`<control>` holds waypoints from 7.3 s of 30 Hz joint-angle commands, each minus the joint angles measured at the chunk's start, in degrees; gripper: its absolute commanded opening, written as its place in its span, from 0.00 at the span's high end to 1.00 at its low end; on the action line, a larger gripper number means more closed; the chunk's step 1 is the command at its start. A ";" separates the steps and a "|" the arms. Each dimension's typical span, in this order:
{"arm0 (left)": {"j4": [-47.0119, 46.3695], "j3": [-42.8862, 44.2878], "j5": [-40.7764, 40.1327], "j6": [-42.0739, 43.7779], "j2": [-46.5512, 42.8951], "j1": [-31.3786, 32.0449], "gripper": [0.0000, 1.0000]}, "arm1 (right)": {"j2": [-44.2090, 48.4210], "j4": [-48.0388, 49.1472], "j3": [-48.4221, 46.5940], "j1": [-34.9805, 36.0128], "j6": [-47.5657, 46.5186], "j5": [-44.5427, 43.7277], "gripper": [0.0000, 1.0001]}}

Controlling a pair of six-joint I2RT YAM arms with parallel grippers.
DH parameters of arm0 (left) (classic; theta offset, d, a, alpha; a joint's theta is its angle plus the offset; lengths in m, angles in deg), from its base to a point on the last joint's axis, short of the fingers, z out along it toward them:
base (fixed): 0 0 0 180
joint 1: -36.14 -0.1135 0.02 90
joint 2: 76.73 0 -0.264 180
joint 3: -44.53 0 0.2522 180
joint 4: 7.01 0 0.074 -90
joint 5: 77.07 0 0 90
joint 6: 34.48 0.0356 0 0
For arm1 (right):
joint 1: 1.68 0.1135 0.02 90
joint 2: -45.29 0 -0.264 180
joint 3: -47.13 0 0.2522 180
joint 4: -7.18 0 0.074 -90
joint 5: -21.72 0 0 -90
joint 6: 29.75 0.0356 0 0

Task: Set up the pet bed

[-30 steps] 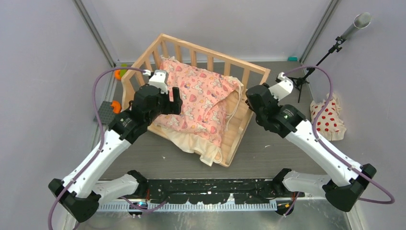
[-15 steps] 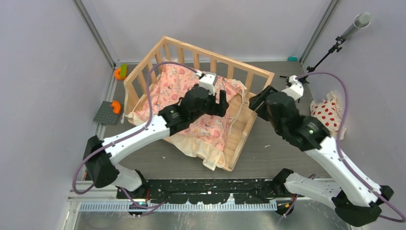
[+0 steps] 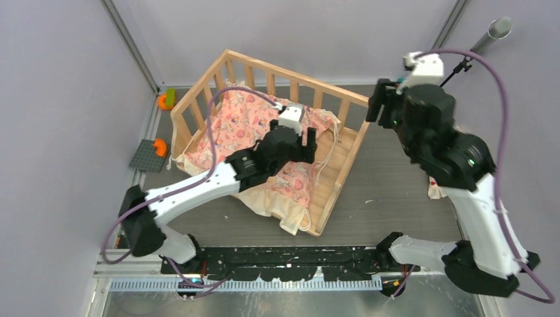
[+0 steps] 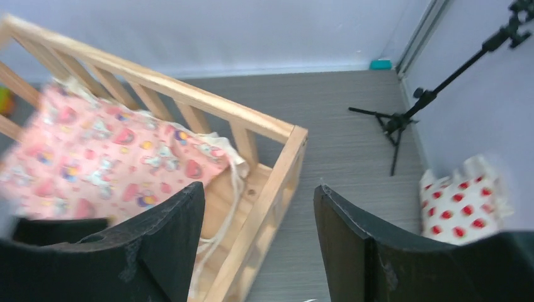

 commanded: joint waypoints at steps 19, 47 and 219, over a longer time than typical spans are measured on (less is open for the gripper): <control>22.92 -14.46 -4.08 -0.40 -39.07 1.50 0.23 | -43.92 -16.36 -29.28 -25.58 -48.75 59.54 0.36; 25.89 -17.37 -6.51 -2.37 -43.63 1.50 0.24 | -43.45 -9.01 -23.46 -26.62 -24.71 47.69 1.00; -20.29 9.87 54.89 -18.45 16.13 -12.38 1.00 | 19.41 8.47 40.29 -13.98 13.87 10.03 0.58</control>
